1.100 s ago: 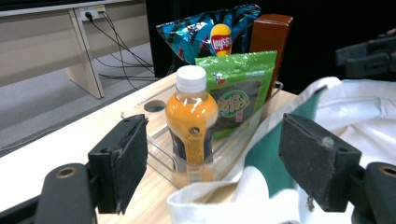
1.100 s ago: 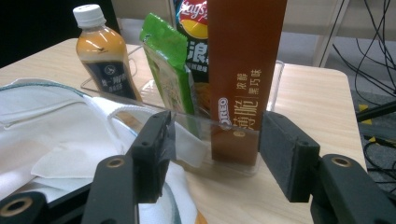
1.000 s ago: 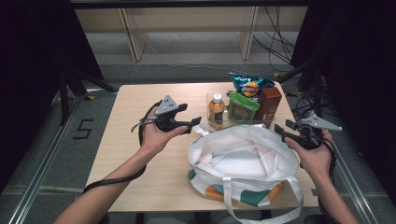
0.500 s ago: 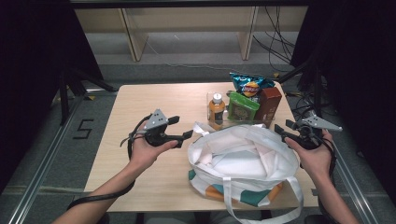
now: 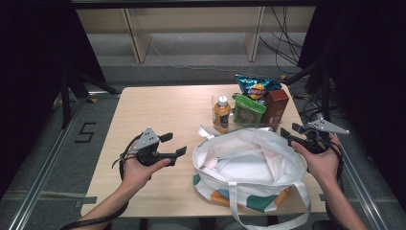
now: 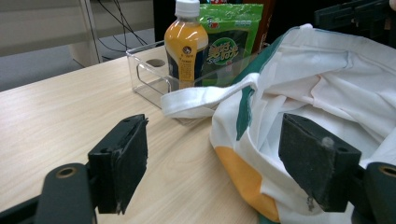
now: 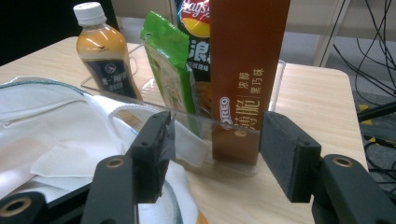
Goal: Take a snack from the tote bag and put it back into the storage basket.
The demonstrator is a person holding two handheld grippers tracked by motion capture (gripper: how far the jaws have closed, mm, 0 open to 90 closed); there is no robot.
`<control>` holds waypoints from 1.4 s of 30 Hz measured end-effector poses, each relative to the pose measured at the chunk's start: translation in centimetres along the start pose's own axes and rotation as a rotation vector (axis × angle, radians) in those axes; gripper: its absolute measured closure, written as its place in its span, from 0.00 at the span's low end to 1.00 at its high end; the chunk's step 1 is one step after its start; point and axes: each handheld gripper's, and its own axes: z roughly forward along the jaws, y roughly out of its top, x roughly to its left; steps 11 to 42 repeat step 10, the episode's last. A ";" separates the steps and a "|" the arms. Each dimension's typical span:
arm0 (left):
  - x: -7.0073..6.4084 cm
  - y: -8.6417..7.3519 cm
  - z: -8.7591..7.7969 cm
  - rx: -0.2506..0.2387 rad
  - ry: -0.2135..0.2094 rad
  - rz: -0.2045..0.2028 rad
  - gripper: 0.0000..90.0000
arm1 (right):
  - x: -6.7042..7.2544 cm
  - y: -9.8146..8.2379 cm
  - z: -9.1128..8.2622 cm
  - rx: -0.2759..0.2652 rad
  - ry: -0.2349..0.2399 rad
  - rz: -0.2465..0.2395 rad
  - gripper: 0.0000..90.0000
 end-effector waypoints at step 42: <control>0.1 -0.5 0.0 0.017 -0.001 -0.014 0.26 | 0.0 -0.2 0.1 0.005 -0.012 -0.004 0.50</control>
